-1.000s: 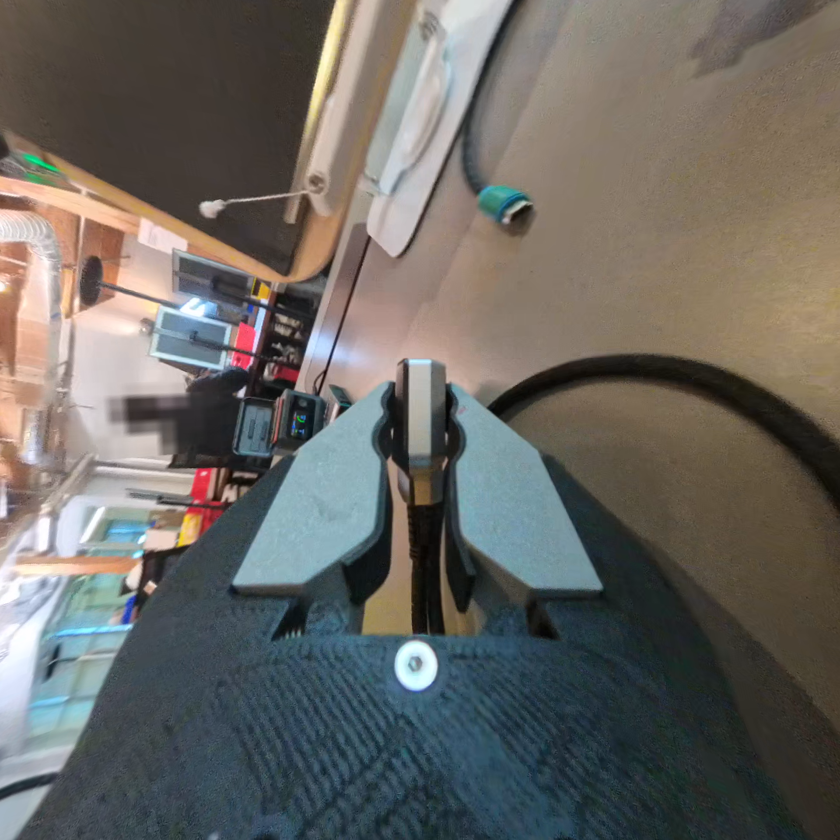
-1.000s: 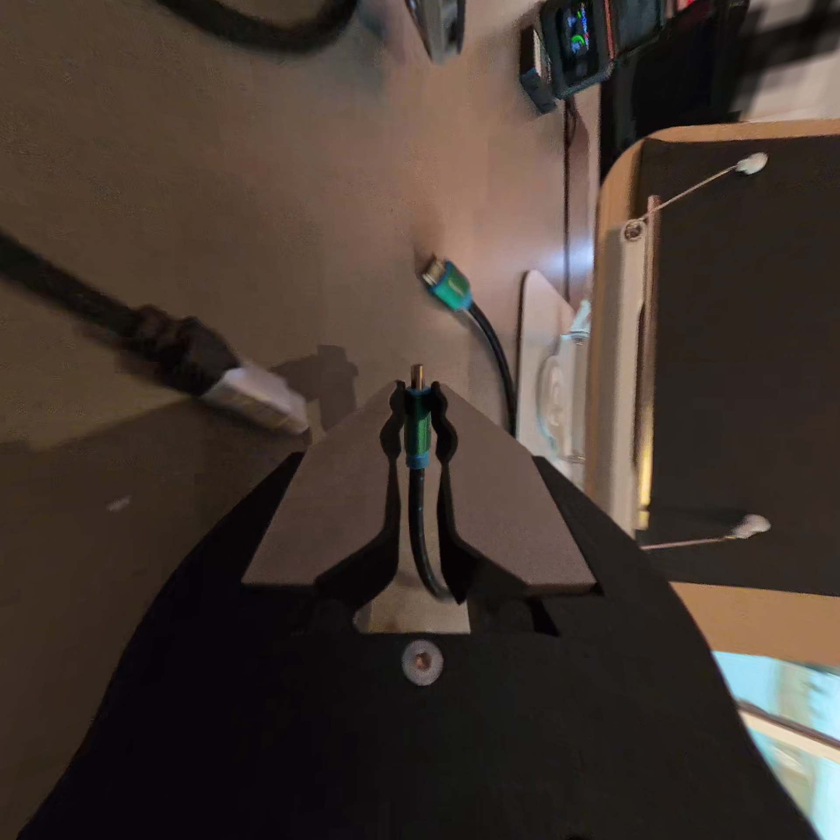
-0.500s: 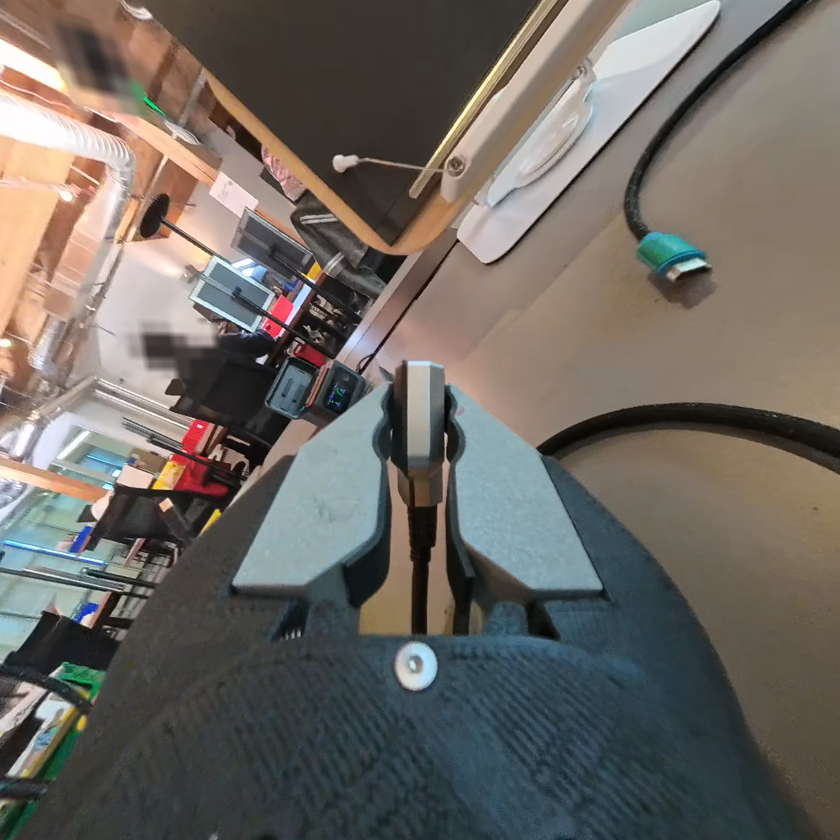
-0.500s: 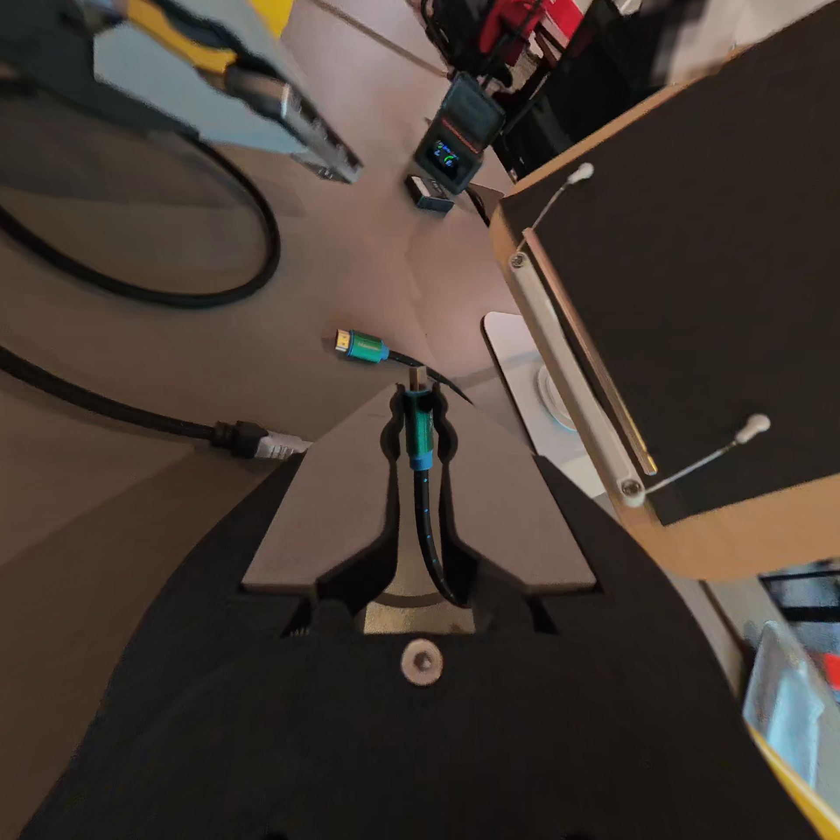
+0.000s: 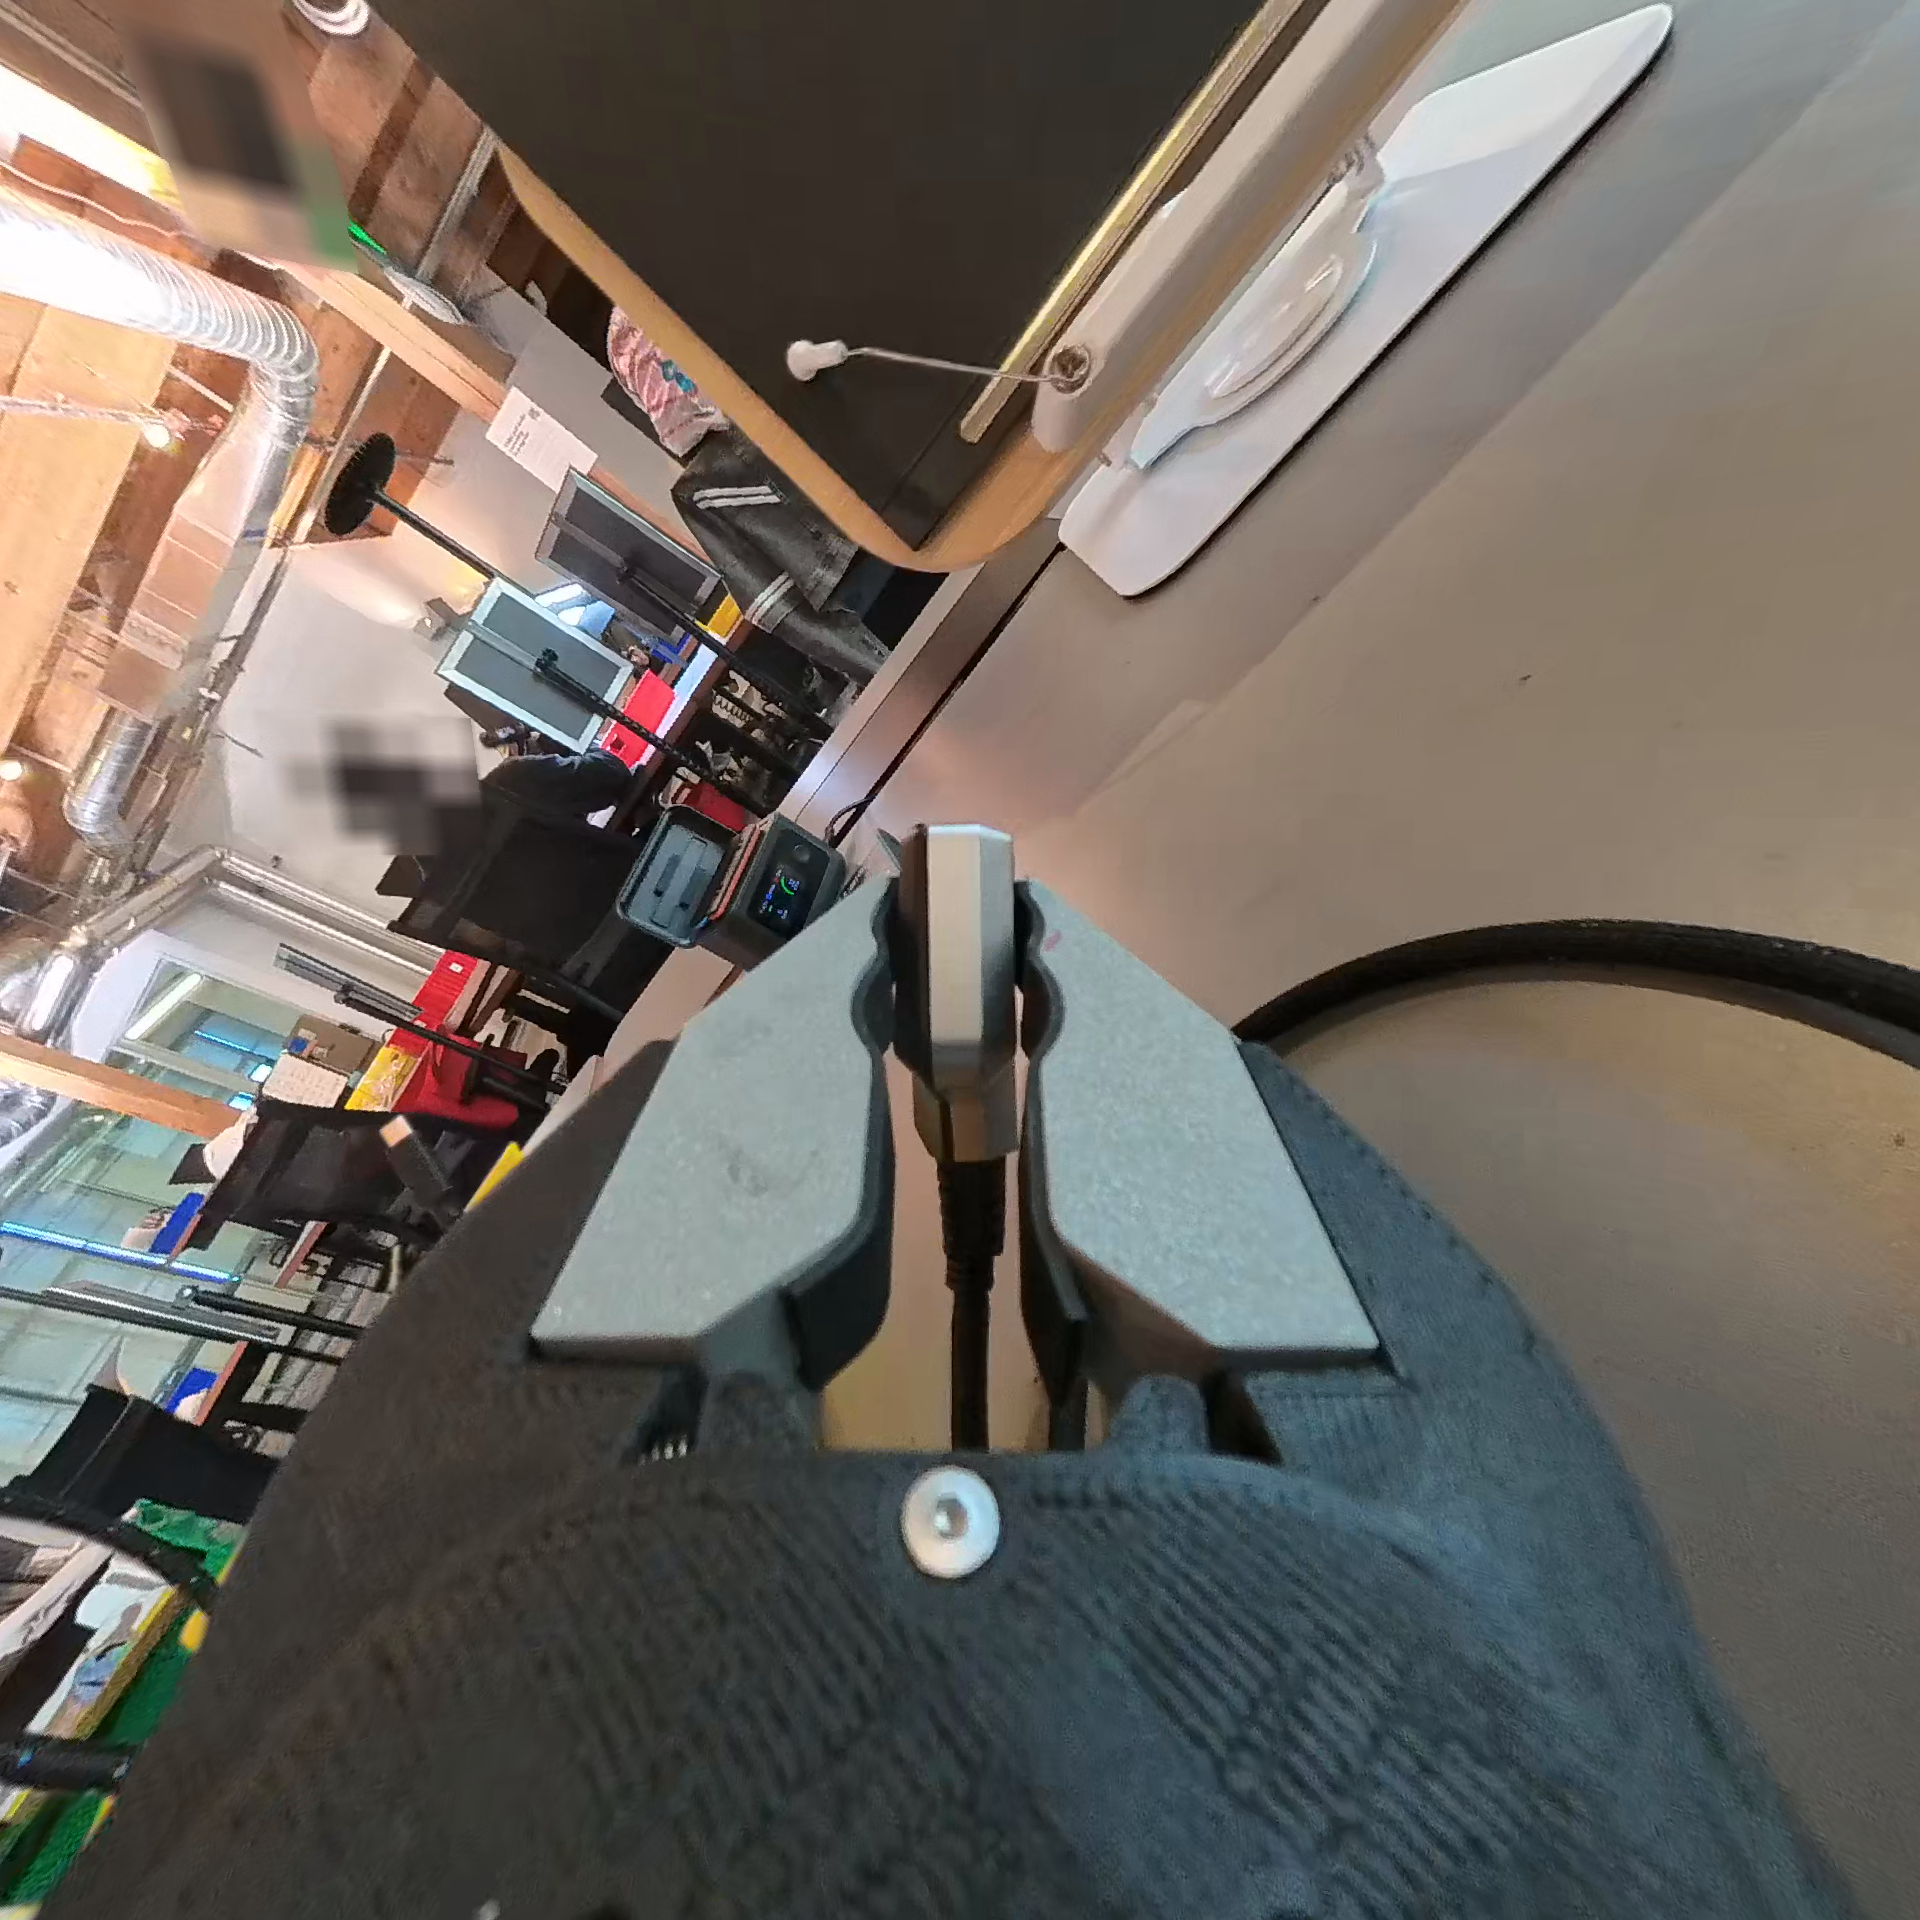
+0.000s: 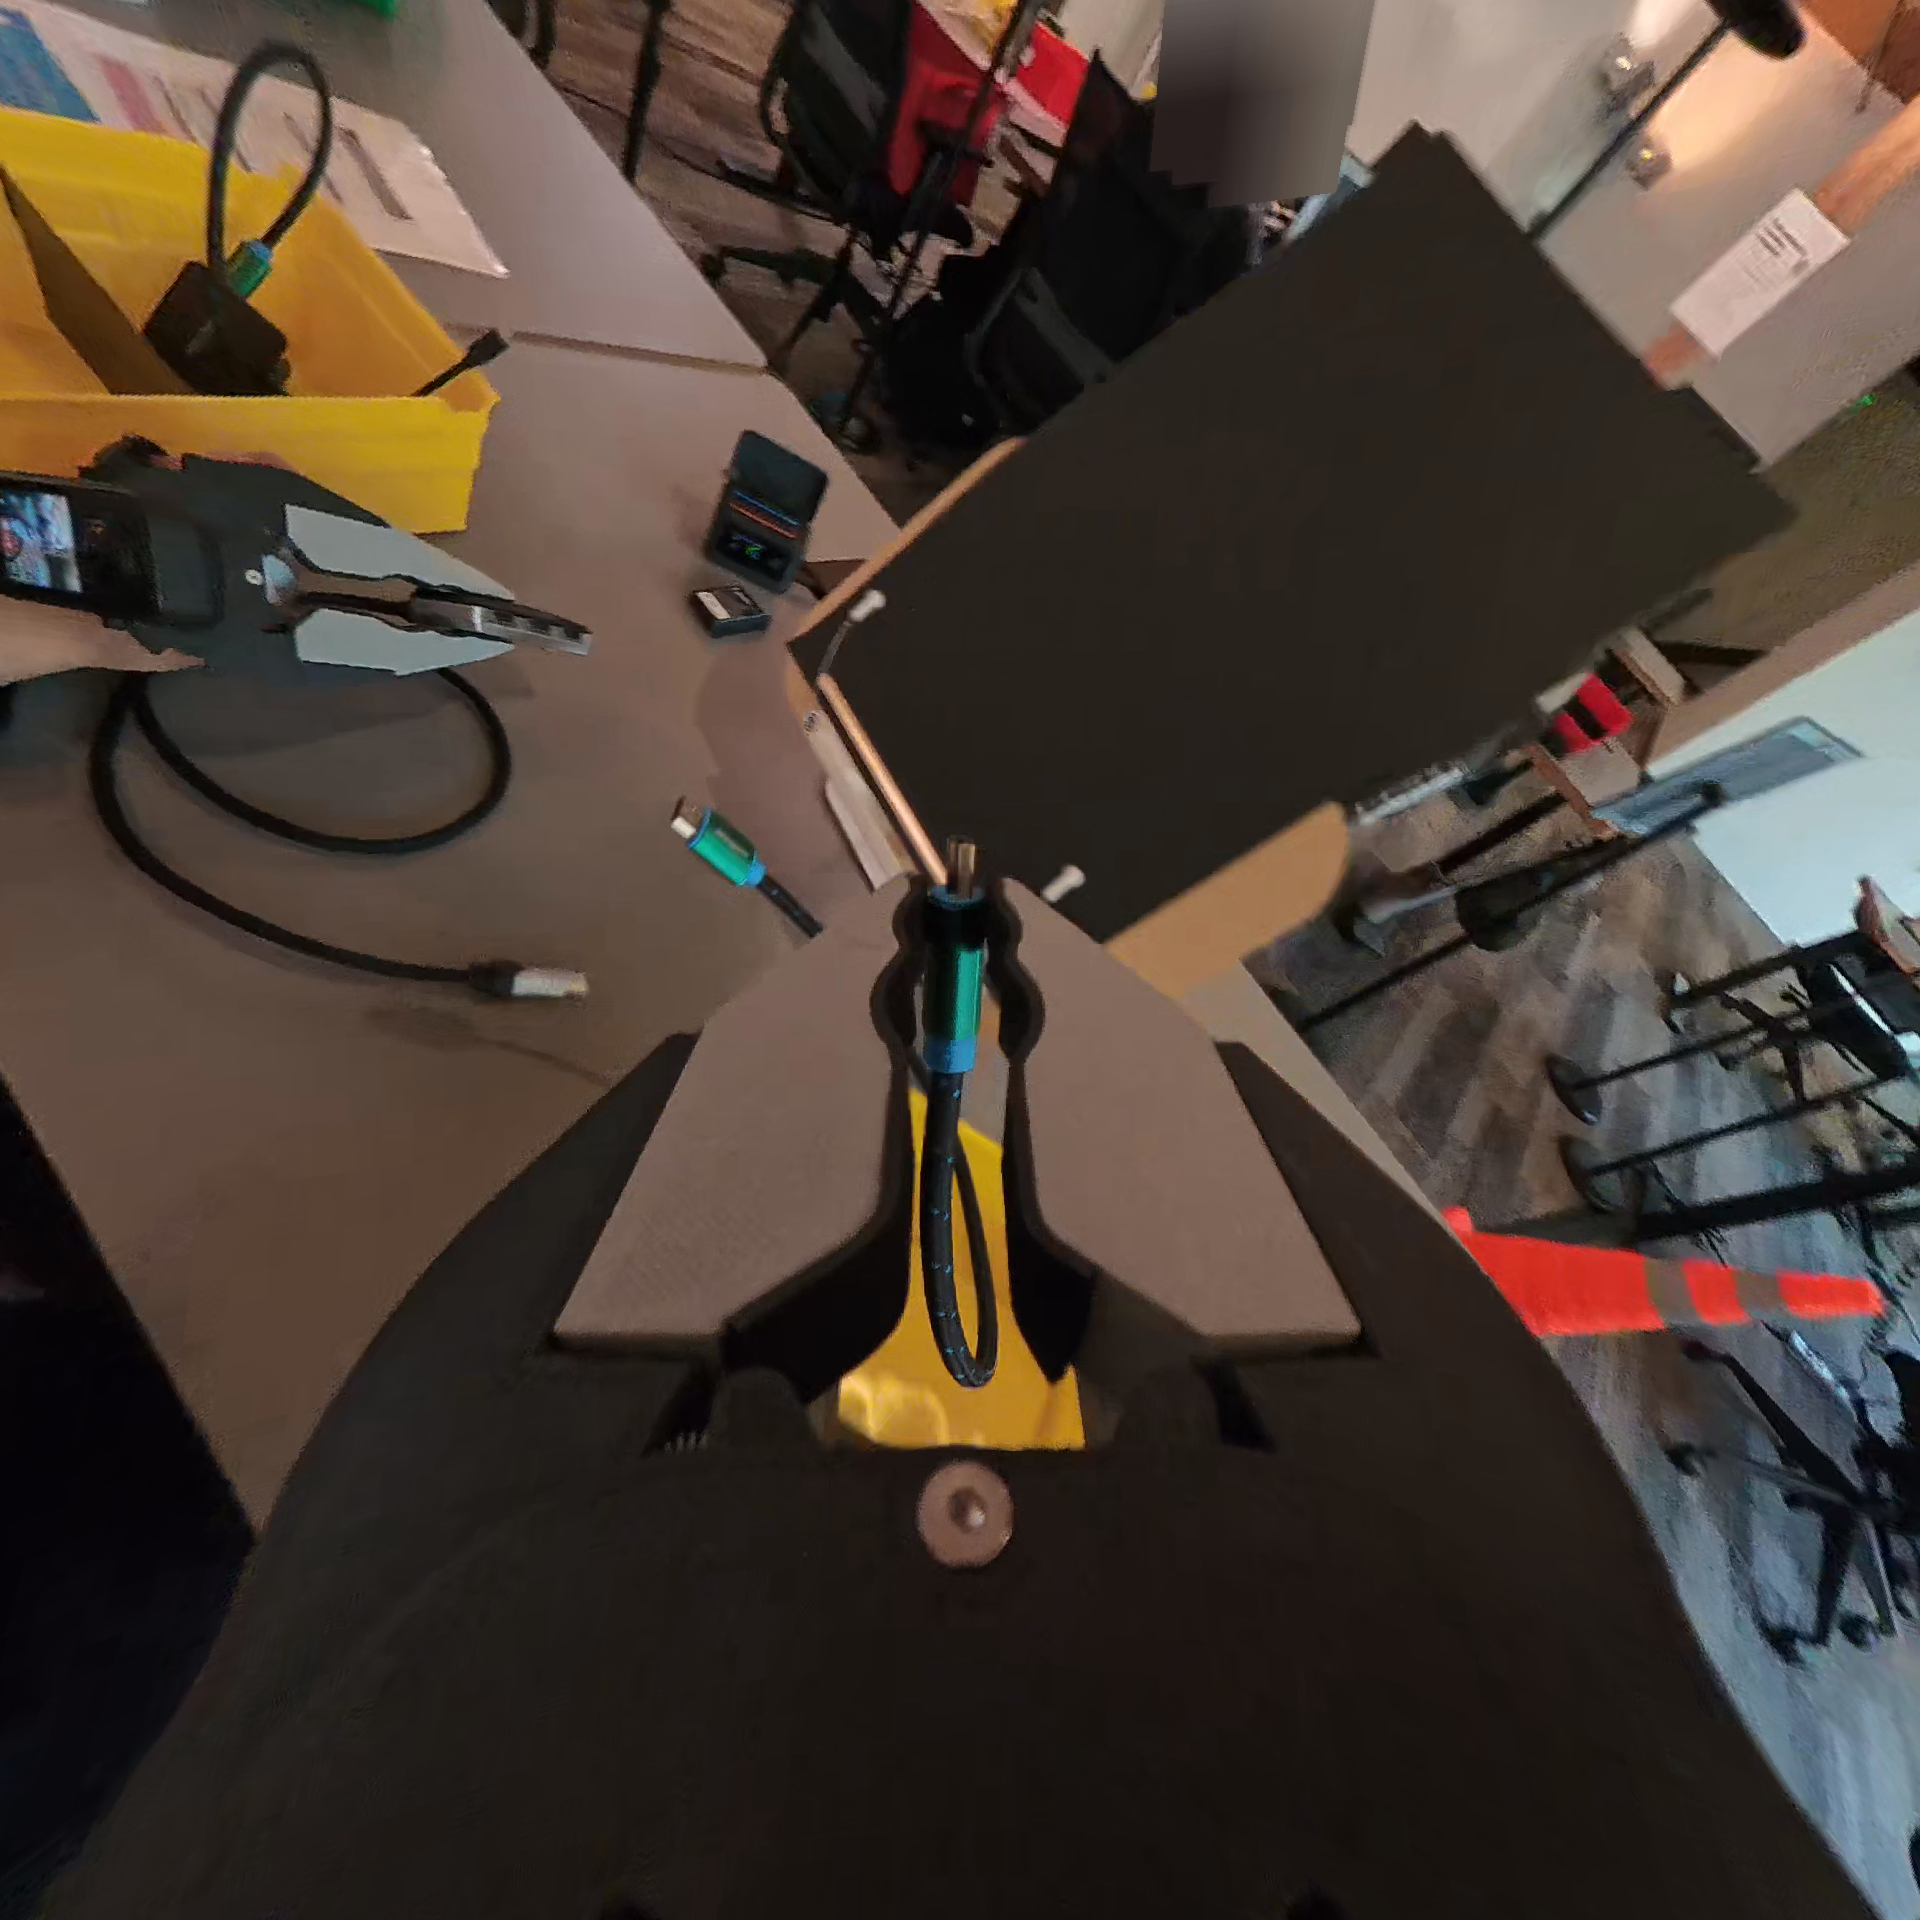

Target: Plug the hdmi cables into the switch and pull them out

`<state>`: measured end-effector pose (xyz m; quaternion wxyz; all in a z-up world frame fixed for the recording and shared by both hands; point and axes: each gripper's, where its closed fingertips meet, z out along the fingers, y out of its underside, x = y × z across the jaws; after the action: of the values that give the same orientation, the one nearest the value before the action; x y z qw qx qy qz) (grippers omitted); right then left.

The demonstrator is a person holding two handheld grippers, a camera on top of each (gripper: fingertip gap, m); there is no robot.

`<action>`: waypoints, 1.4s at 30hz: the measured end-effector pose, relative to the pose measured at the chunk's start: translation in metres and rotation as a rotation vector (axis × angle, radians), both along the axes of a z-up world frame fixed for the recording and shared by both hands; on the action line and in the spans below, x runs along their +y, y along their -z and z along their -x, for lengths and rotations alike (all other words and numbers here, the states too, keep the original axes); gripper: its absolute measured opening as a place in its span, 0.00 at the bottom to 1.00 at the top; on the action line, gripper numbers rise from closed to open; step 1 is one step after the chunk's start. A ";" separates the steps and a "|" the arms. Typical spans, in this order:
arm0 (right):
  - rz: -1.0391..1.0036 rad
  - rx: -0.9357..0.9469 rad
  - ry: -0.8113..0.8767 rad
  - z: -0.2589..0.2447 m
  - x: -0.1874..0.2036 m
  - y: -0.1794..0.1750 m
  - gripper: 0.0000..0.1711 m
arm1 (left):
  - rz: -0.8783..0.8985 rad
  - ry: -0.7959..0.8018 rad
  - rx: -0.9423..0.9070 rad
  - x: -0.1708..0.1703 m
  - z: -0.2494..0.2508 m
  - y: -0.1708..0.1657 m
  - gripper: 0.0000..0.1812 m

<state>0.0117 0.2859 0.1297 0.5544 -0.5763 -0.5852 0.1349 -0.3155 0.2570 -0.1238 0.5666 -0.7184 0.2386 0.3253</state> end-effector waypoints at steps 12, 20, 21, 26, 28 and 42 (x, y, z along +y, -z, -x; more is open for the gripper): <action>0.021 -0.052 0.093 -0.184 -0.012 -0.010 0.05 | 0.022 -0.006 -0.021 0.000 -0.001 0.005 0.09; -0.135 0.027 0.144 -0.216 0.000 0.025 0.05 | 0.058 0.007 0.027 0.003 -0.008 0.014 0.10; -0.139 0.022 0.137 -0.215 -0.001 0.026 0.05 | 0.066 0.009 0.036 0.003 -0.008 0.016 0.10; -0.103 -0.105 0.038 -0.196 -0.002 0.057 0.05 | 0.076 0.005 0.049 0.004 -0.009 0.018 0.10; -0.123 -0.196 -0.039 -0.180 -0.003 0.090 0.05 | 0.065 0.005 0.028 0.004 -0.008 0.015 0.10; 0.308 -0.482 -0.125 -0.114 0.025 0.220 0.23 | -0.014 0.103 -0.092 0.001 -0.019 0.001 0.10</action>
<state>0.1254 0.3113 -0.0908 0.2959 -0.6317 -0.7072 0.1152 -0.2968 0.2582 -0.1243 0.5982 -0.7154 0.2464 0.2641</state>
